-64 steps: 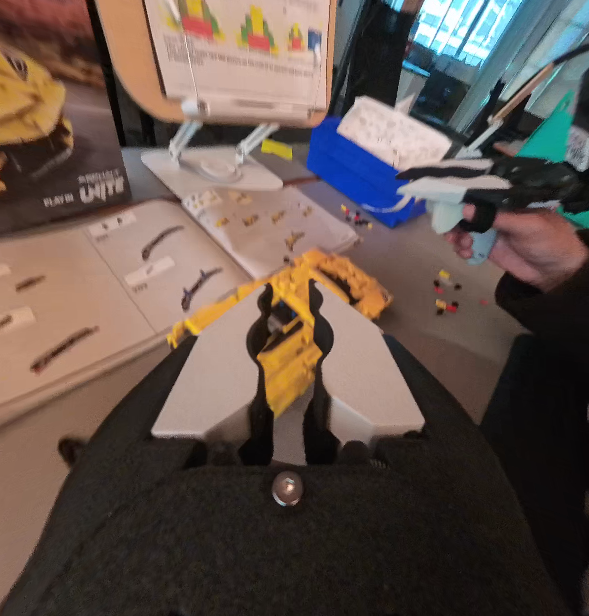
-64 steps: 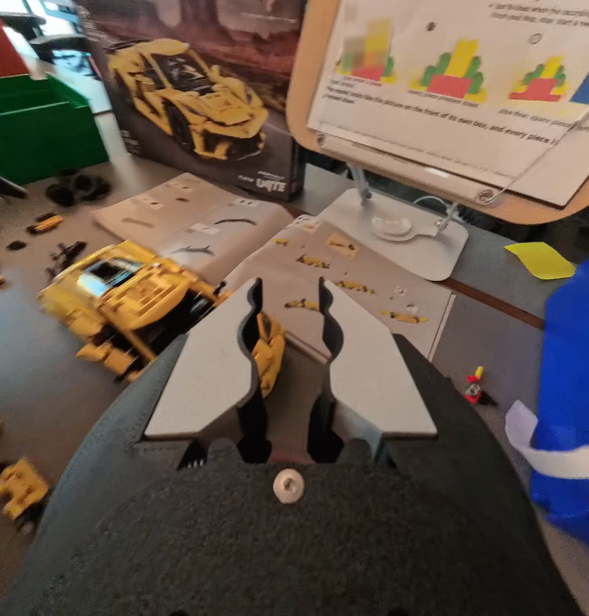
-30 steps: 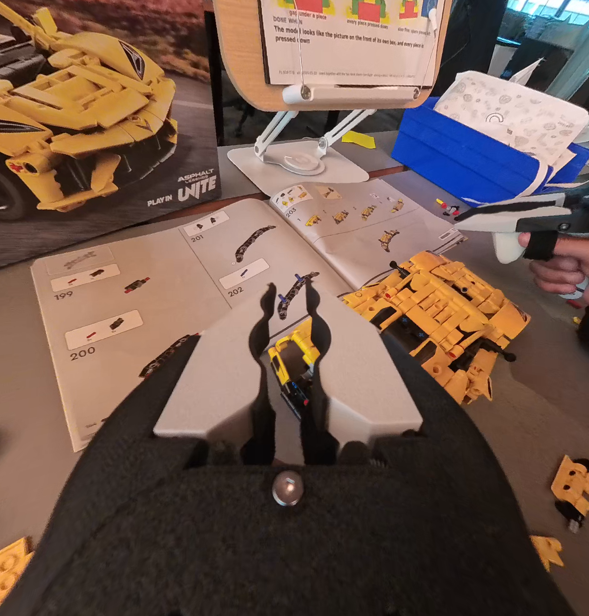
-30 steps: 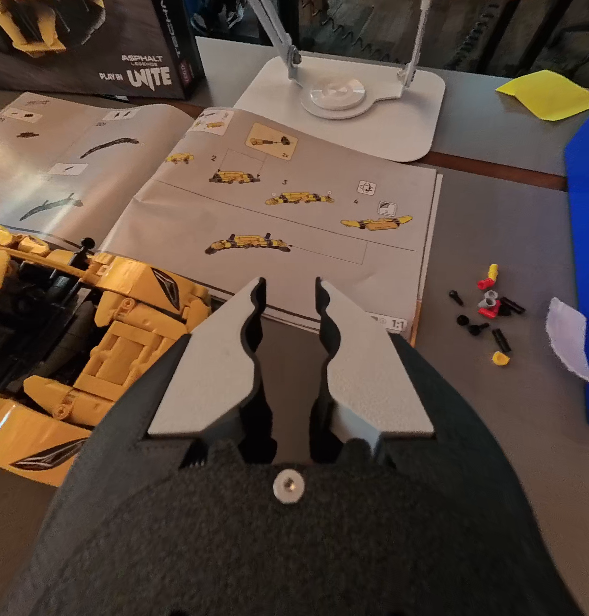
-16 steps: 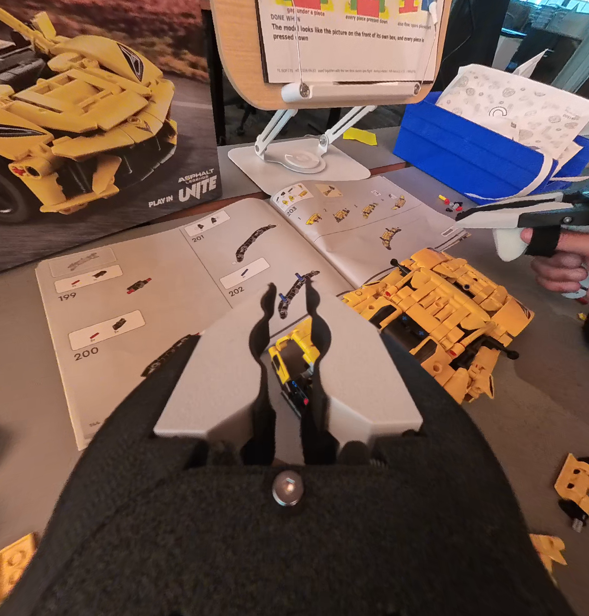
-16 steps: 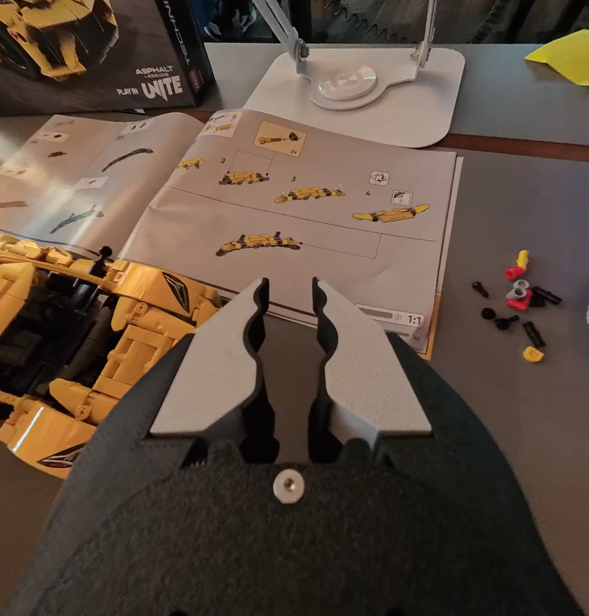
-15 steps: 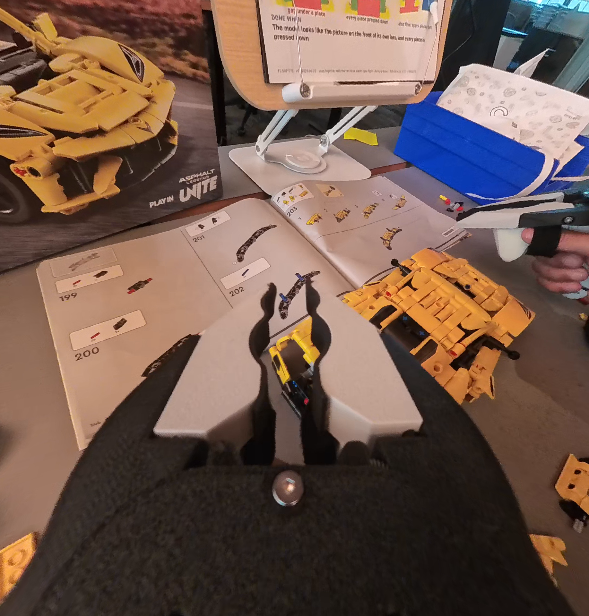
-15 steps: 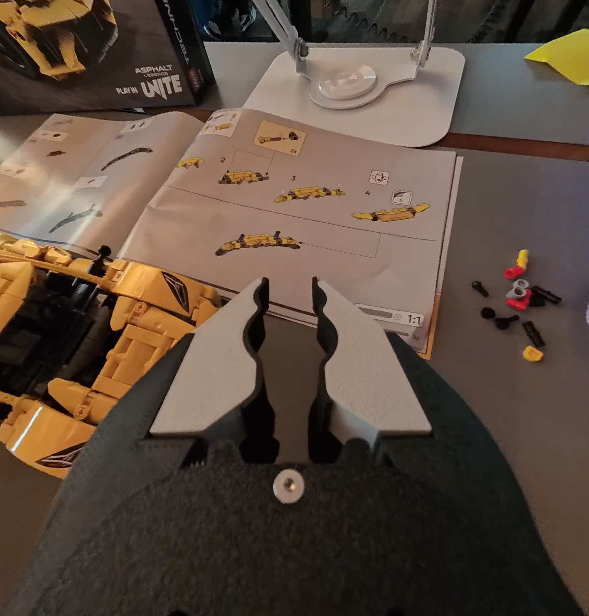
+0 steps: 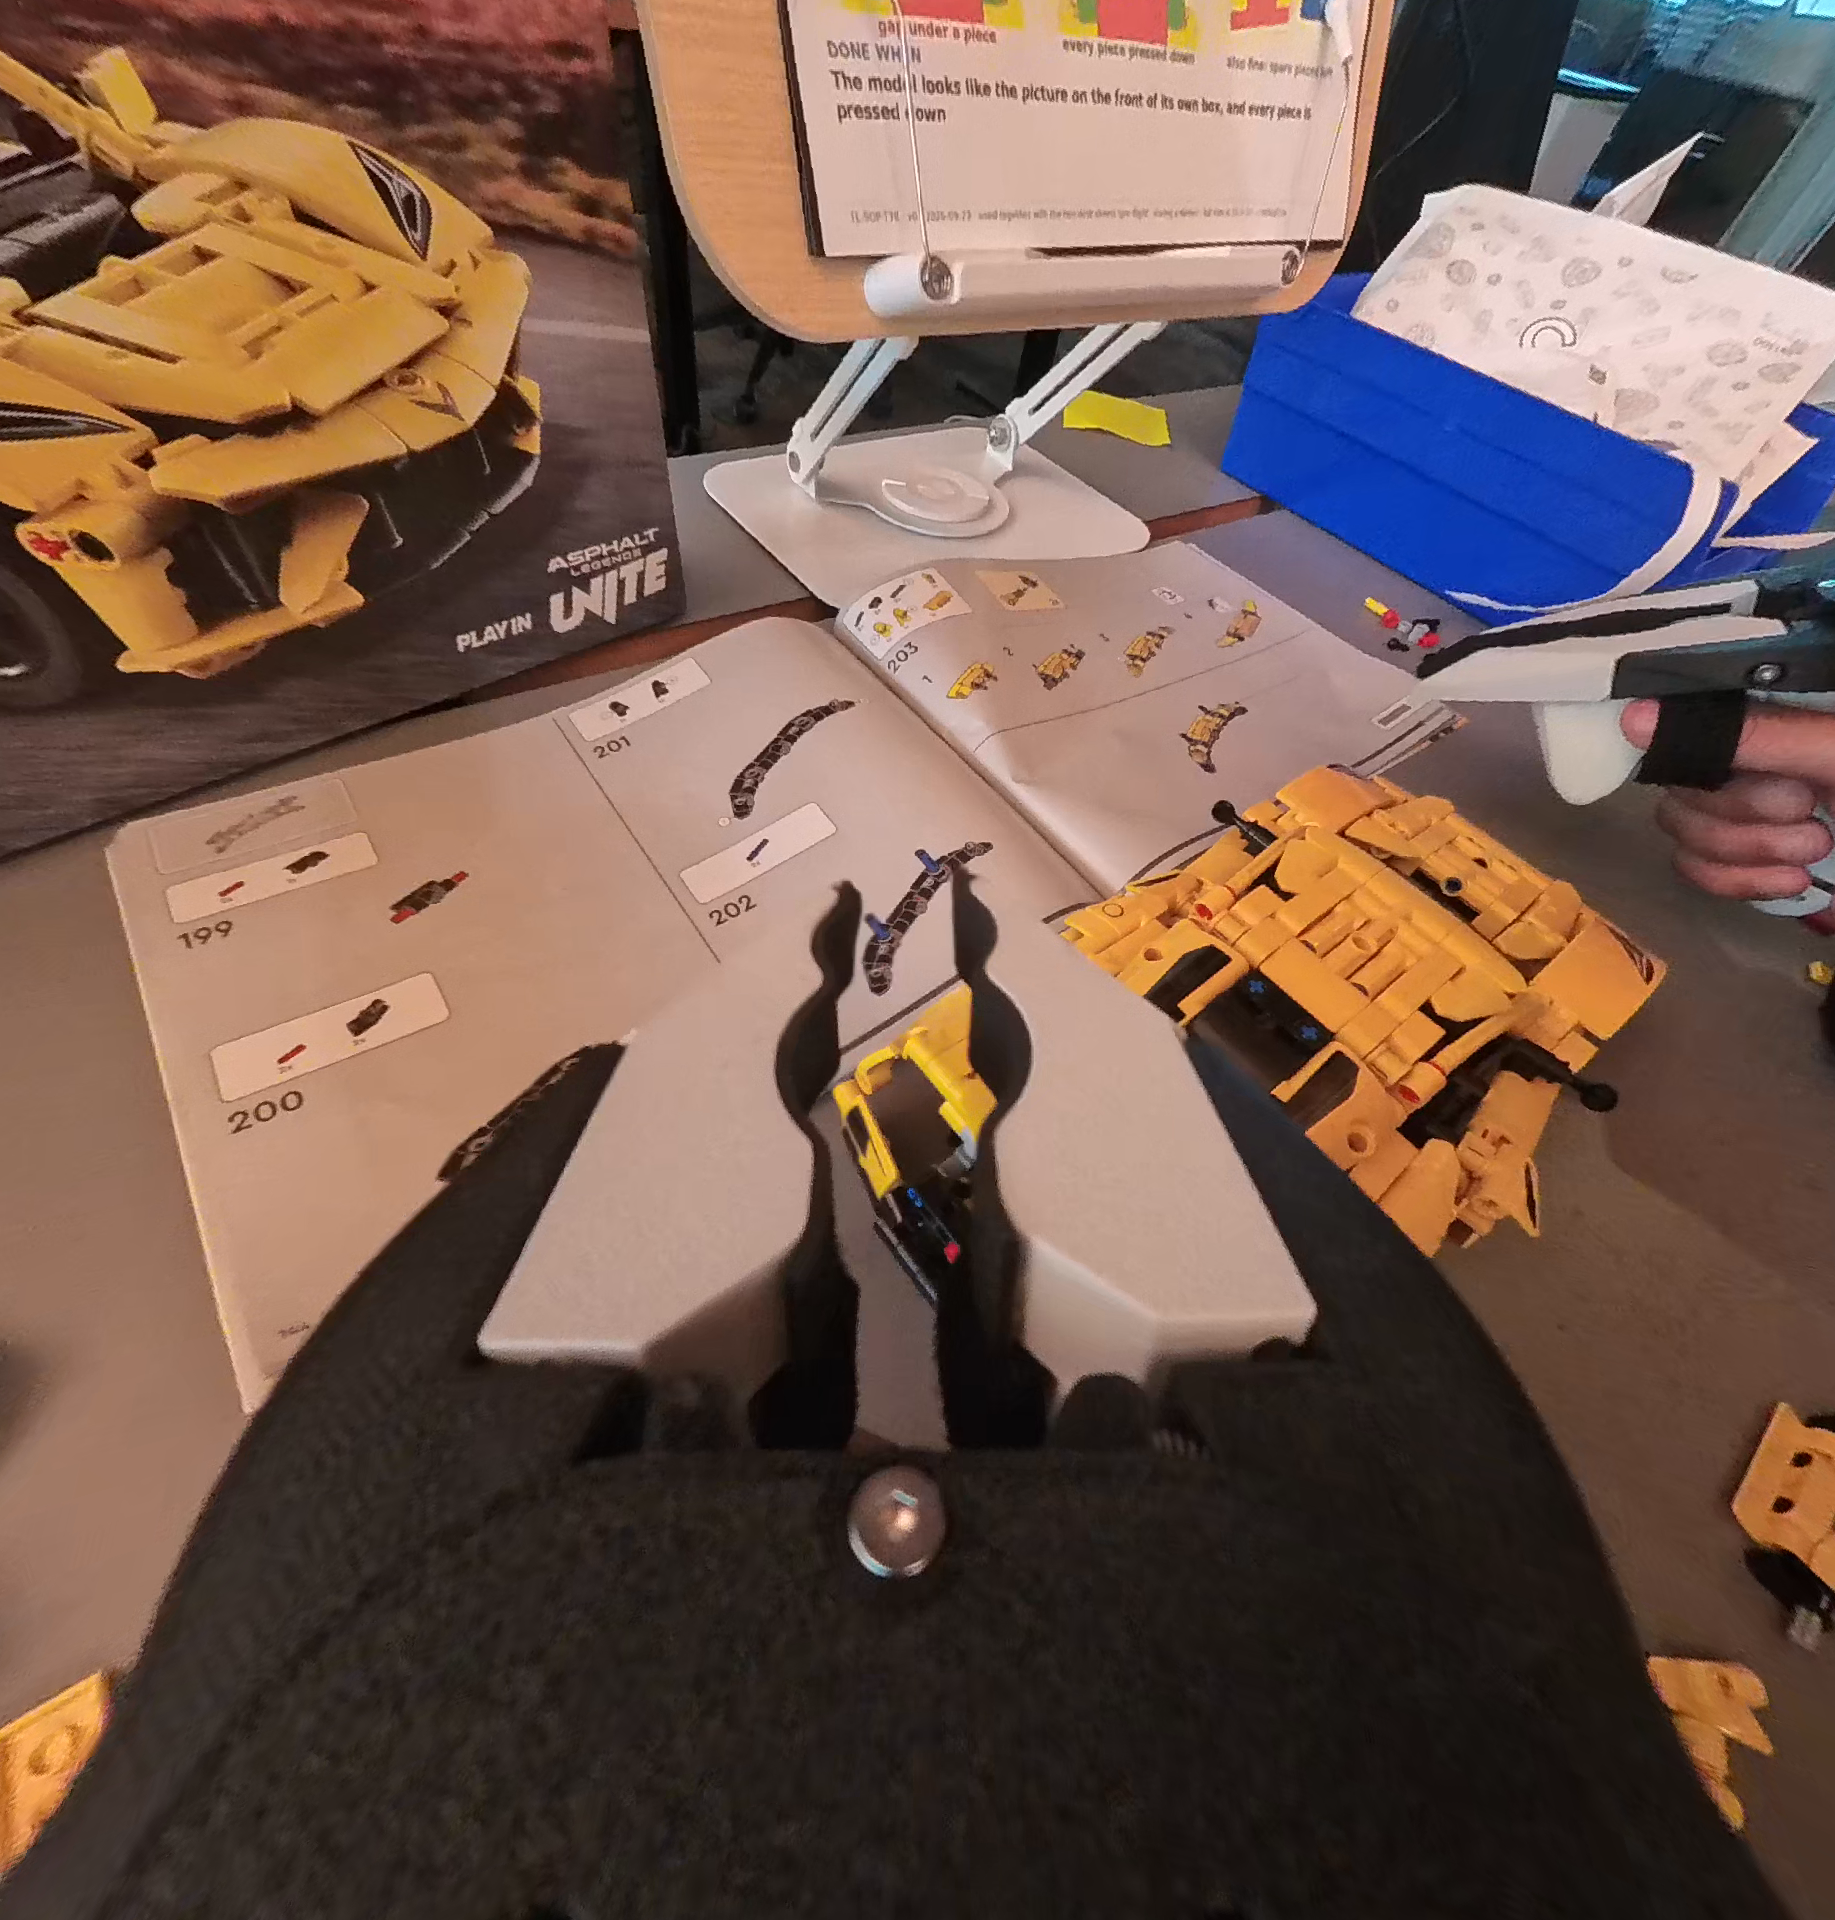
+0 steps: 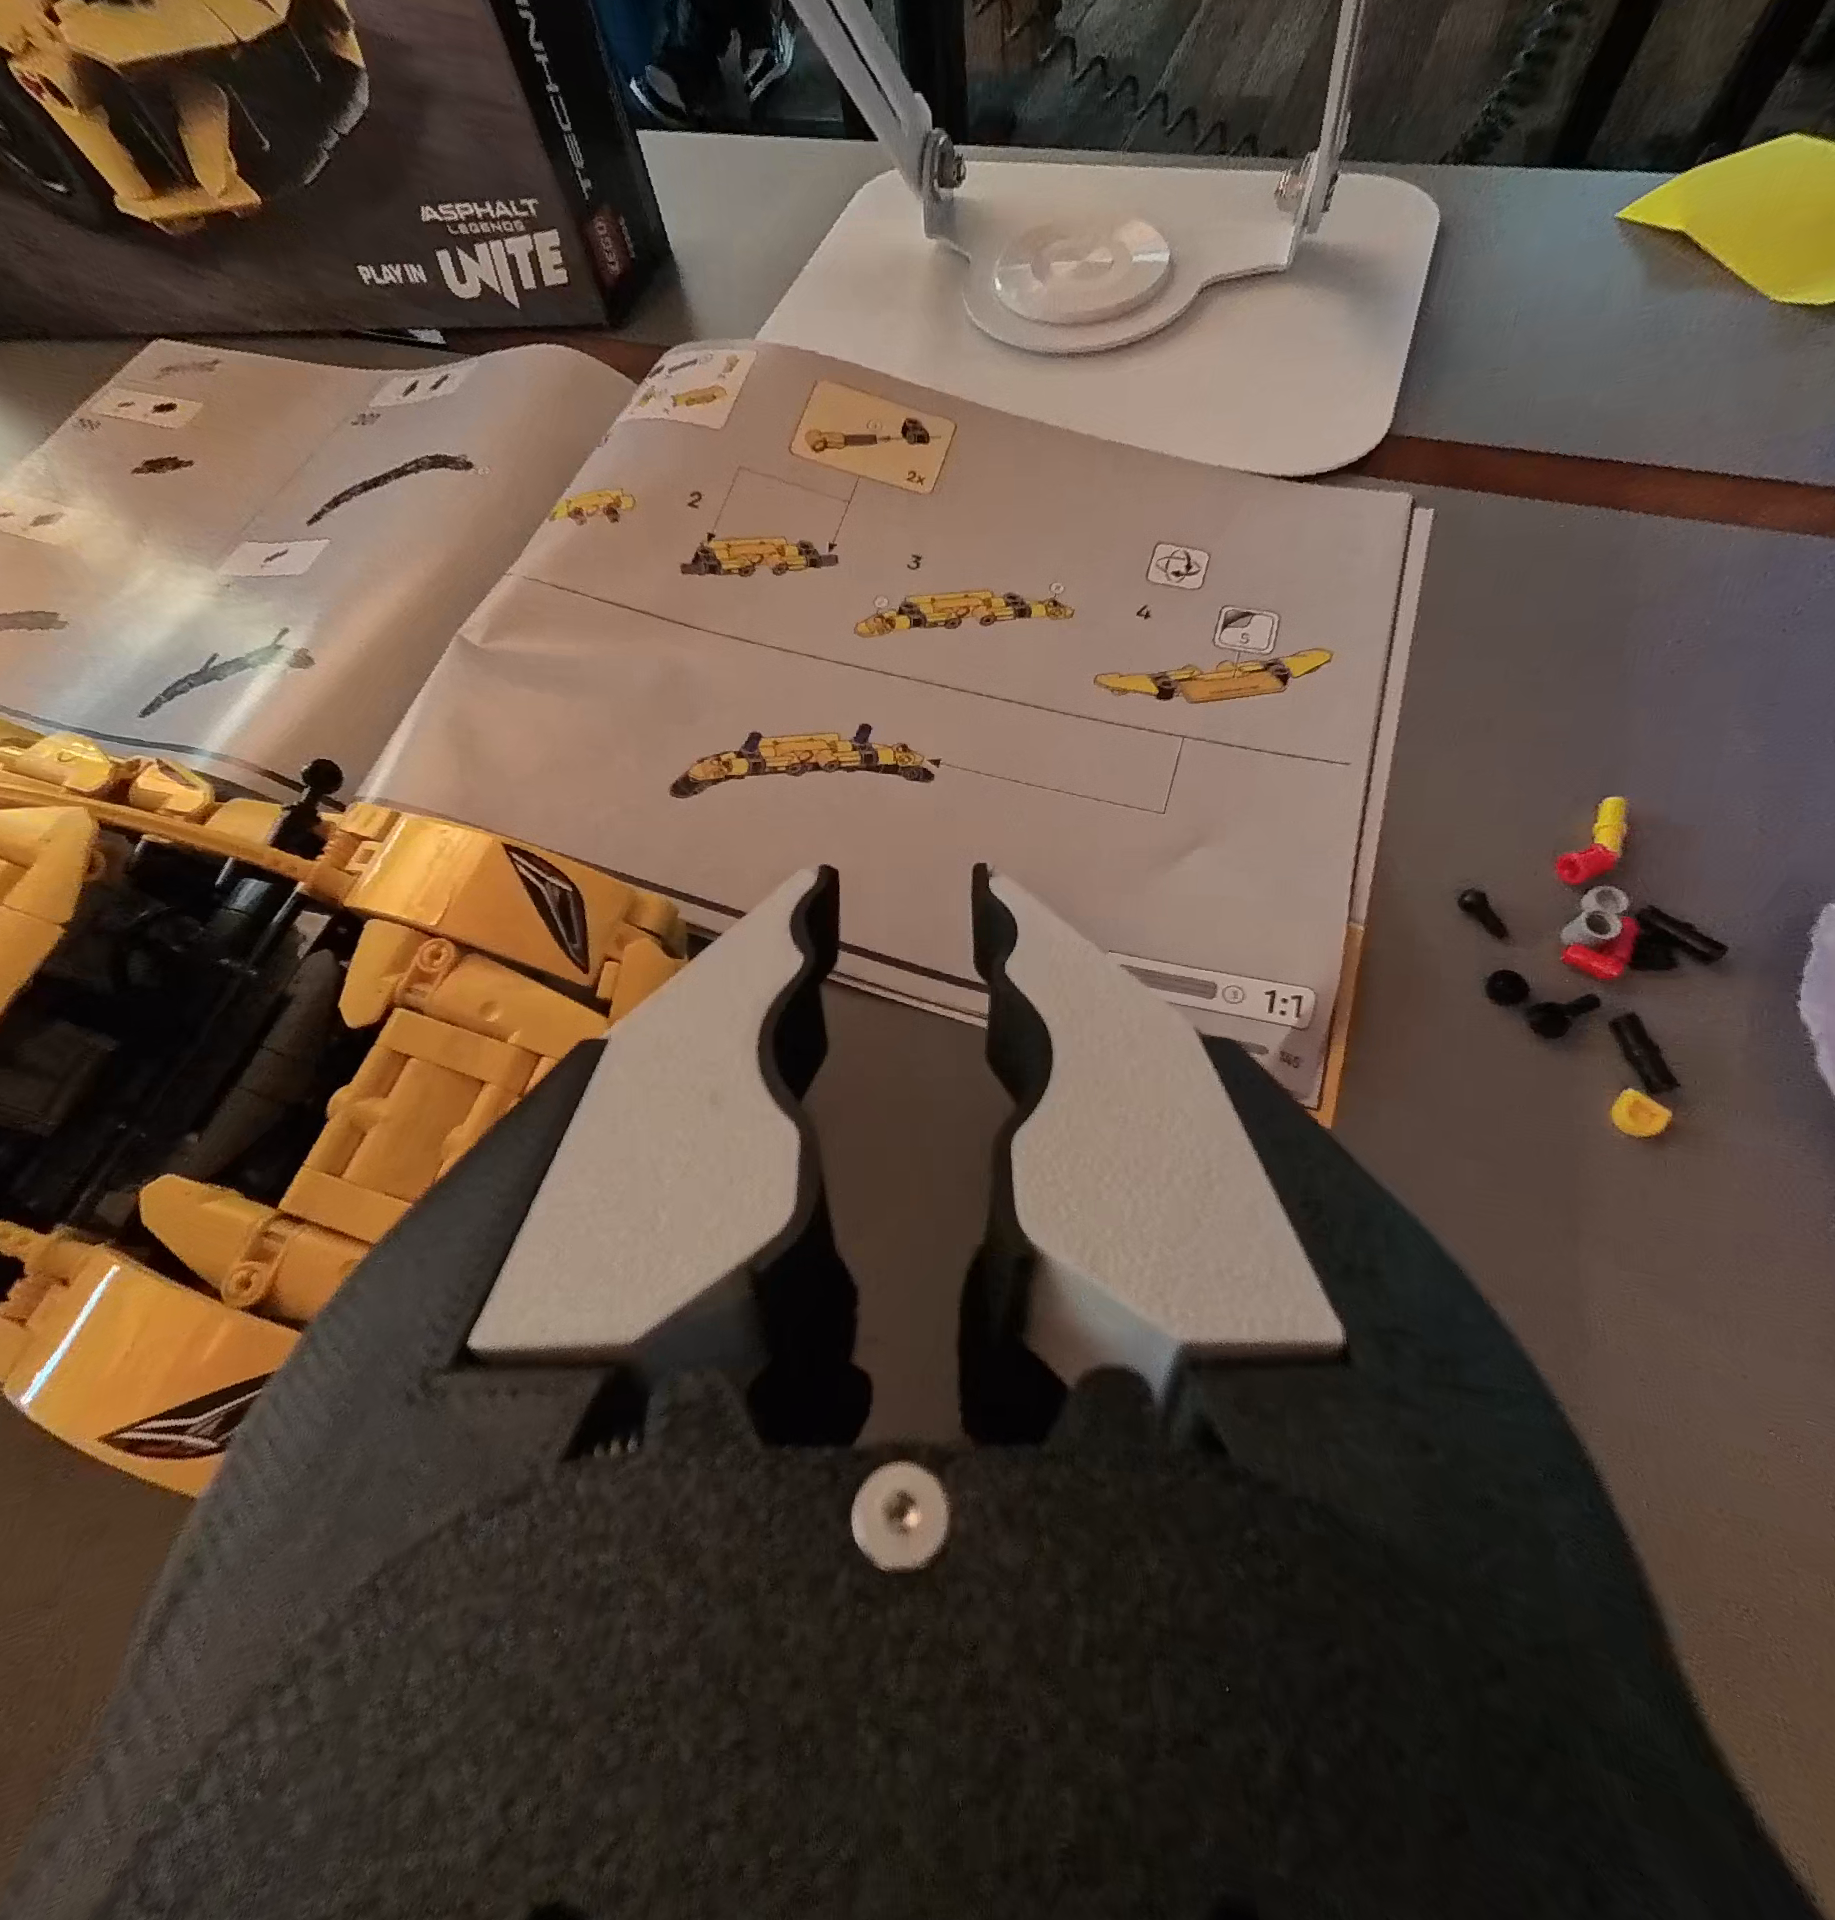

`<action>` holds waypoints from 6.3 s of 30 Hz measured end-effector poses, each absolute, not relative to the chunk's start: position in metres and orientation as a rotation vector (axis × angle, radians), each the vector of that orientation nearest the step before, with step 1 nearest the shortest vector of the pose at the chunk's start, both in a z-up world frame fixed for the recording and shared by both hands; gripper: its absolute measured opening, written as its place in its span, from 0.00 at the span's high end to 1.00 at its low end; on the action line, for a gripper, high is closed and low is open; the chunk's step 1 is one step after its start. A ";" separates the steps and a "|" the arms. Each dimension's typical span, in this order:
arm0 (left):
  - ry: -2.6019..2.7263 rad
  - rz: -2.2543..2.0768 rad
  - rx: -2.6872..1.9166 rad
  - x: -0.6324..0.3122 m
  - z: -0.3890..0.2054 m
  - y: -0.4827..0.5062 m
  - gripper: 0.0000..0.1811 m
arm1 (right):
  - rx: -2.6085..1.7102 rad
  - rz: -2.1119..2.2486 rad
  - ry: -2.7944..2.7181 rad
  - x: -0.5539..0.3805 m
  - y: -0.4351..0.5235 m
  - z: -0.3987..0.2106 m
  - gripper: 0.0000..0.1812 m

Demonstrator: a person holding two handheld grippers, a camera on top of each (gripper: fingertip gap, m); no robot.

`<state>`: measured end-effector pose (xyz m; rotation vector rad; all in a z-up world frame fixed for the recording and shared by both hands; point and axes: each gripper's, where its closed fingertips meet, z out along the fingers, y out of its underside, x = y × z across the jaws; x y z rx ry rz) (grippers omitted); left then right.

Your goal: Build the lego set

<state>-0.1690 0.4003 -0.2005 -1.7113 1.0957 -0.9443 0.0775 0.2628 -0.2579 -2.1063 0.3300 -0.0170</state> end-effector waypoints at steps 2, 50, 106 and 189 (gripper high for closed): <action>1.114 -0.965 -1.702 -0.169 -0.198 0.396 0.90 | -2.103 -0.001 0.331 0.076 0.263 -0.257 0.86; 2.405 -0.408 -0.172 -0.205 -0.234 0.141 0.96 | -2.087 1.529 -0.678 -0.212 0.146 -0.230 0.94; 1.588 -1.179 -1.166 -0.160 -0.190 0.193 0.88 | -1.764 1.551 -0.141 -0.166 0.201 -0.197 0.99; 1.857 -0.856 -0.848 -0.170 -0.230 0.168 0.87 | -1.945 1.767 -0.217 -0.182 0.175 -0.220 0.96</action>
